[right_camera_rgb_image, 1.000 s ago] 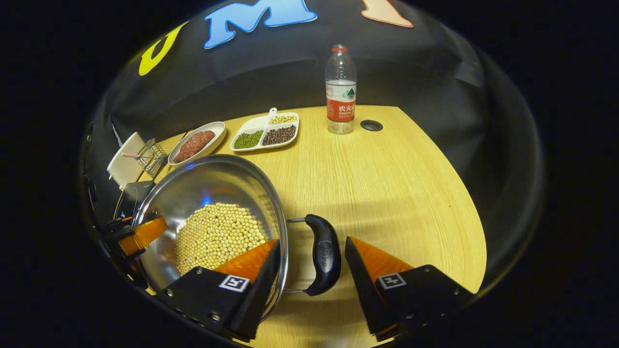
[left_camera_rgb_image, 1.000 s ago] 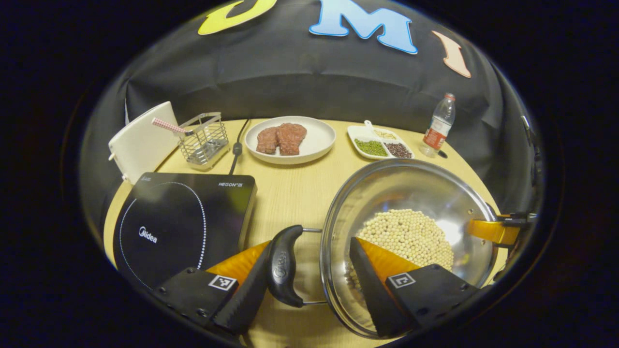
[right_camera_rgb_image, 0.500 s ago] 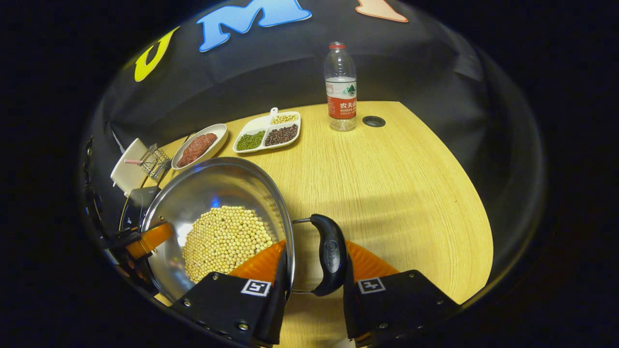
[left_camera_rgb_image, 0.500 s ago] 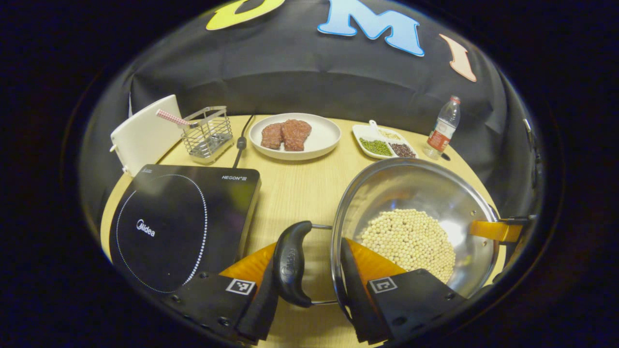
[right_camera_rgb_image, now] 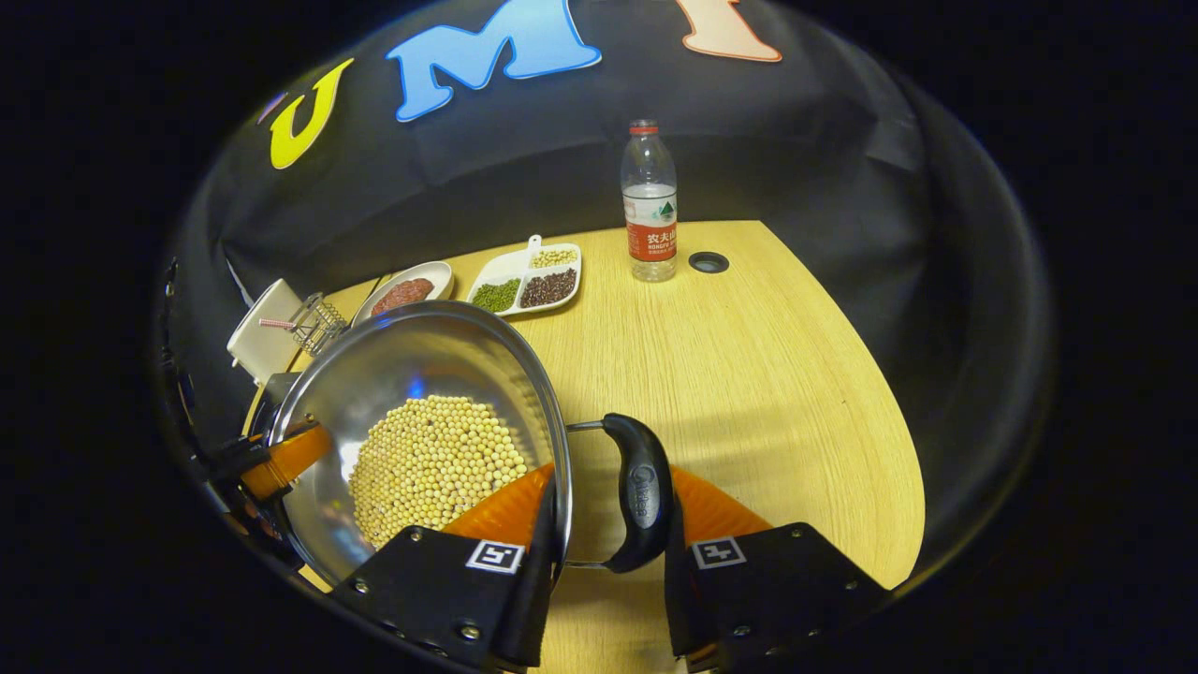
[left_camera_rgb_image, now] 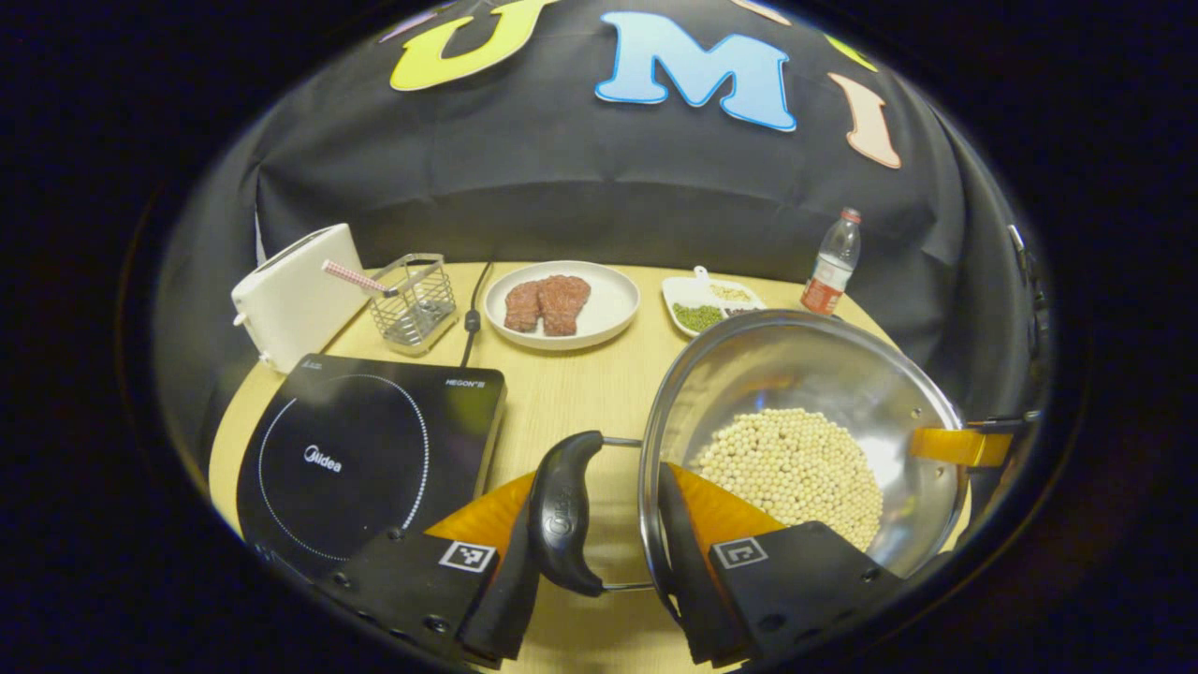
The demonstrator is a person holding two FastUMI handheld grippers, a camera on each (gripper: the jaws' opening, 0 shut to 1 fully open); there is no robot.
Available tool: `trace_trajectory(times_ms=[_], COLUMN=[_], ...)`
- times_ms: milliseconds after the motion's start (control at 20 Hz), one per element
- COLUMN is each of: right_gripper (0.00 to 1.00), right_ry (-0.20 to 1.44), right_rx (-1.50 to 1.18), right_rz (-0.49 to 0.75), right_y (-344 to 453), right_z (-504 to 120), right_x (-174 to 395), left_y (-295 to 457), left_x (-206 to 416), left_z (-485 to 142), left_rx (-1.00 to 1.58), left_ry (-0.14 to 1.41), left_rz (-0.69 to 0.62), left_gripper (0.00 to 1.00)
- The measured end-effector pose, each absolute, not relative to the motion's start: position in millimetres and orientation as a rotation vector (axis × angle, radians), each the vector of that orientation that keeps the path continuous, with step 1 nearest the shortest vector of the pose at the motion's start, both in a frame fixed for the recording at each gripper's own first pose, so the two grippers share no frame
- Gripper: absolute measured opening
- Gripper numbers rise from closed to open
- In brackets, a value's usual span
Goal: First push the handle of the pot to place it horizontally, then grasp the pot with both hands and set it on the induction cooktop.
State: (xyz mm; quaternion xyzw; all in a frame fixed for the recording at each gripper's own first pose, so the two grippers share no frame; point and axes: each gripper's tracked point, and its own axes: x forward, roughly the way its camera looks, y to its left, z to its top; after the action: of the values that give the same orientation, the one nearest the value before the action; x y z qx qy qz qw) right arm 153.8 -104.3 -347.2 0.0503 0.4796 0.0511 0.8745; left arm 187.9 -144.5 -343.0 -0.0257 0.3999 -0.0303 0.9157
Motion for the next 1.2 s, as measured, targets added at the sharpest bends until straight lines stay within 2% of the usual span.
trace_trajectory(times_ms=[50,150,200,250,350,500,600,650,750,800,850,950,1100,1200], right_gripper=[0.51,0.5,0.5,0.5,0.5,0.5,0.5,0.5,0.51,0.5,0.5,0.5,0.5,0.5], right_ry=[1.003,1.0,0.996,0.991,0.981,0.975,0.965,0.964,0.964,0.965,0.964,0.964,0.967,0.971], right_rx=[0.093,0.077,0.079,0.082,0.079,0.092,0.095,0.095,0.1,0.097,0.093,0.088,0.091,0.098], right_rz=[0.114,0.126,0.126,0.123,0.122,0.104,0.09,0.085,0.078,0.077,0.077,0.077,0.081,0.086], right_y=[-103.4,-99.1,-95.3,-92.0,-81.0,-60.2,-43.9,-35.0,-16.6,-8.4,-0.4,17.8,46.0,64.7], right_z=[-343.7,-336.4,-331.4,-328.7,-322.9,-312.6,-307.0,-305.7,-301.5,-299.0,-298.1,-297.4,-298.9,-301.7], right_x=[148.8,142.1,138.1,133.7,128.3,122.3,118.2,115.9,114.4,113.2,113.2,113.0,111.7,112.6], left_y=[-142.1,-136.2,-132.2,-127.1,-115.3,-93.3,-75.9,-67.1,-48.9,-39.3,-30.0,-12.0,16.8,38.1], left_x=[180.4,167.6,163.6,161.0,161.0,161.6,164.6,165.9,169.2,169.8,168.8,169.1,170.0,171.4], left_z=[-340.5,-334.5,-330.4,-326.9,-318.6,-309.4,-303.7,-301.1,-298.4,-297.3,-297.3,-298.0,-295.6,-296.4], left_rx=[-0.059,-0.068,-0.07,-0.069,-0.055,-0.045,-0.042,-0.042,-0.04,-0.041,-0.046,-0.052,-0.046,-0.039], left_ry=[0.823,0.822,0.818,0.812,0.792,0.78,0.773,0.769,0.76,0.758,0.757,0.757,0.759,0.758], left_rz=[-0.055,-0.044,-0.041,-0.042,-0.051,-0.069,-0.084,-0.09,-0.099,-0.098,-0.098,-0.095,-0.091,-0.083], left_gripper=[0.69,0.66,0.7,0.66,0.66,0.73,0.7,0.73,0.66,0.66,0.73,0.66,0.73,0.7])
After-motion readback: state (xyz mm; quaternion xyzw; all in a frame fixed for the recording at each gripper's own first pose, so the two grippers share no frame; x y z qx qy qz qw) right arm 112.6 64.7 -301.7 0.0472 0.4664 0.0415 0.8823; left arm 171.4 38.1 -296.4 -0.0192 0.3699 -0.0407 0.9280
